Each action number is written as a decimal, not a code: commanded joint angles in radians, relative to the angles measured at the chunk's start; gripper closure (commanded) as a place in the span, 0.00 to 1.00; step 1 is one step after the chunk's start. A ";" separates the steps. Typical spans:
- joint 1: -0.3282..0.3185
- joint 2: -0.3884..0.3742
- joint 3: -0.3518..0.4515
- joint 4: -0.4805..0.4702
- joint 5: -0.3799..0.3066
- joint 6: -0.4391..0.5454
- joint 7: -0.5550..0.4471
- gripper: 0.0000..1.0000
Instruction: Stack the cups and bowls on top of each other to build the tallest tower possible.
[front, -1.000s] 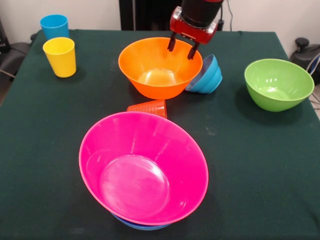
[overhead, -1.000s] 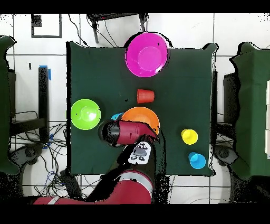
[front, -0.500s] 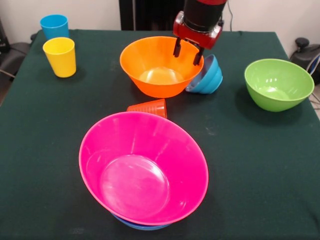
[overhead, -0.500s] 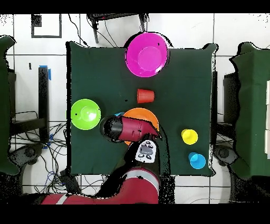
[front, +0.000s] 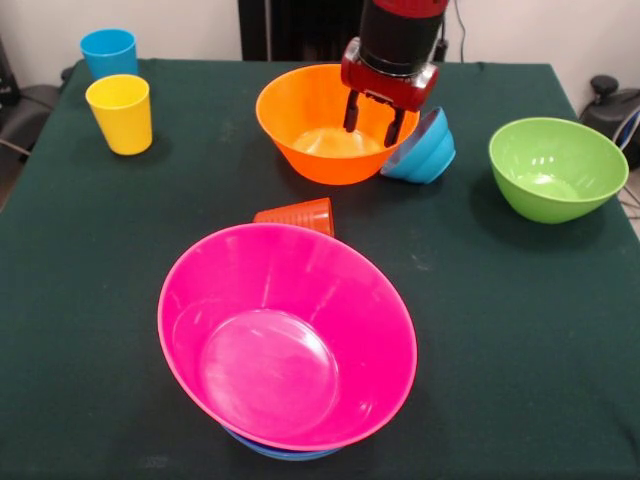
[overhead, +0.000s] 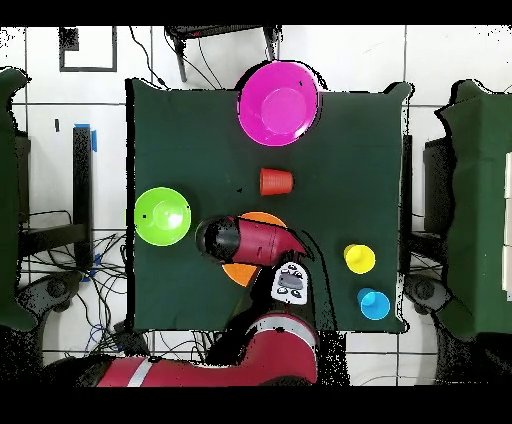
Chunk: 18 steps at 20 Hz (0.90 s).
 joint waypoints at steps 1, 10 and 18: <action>-0.004 0.046 0.119 0.007 -0.001 -0.061 0.105 0.00; 0.000 -0.001 0.108 0.032 0.039 0.068 0.129 0.00; 0.056 0.035 0.019 -0.012 0.039 0.195 0.161 0.00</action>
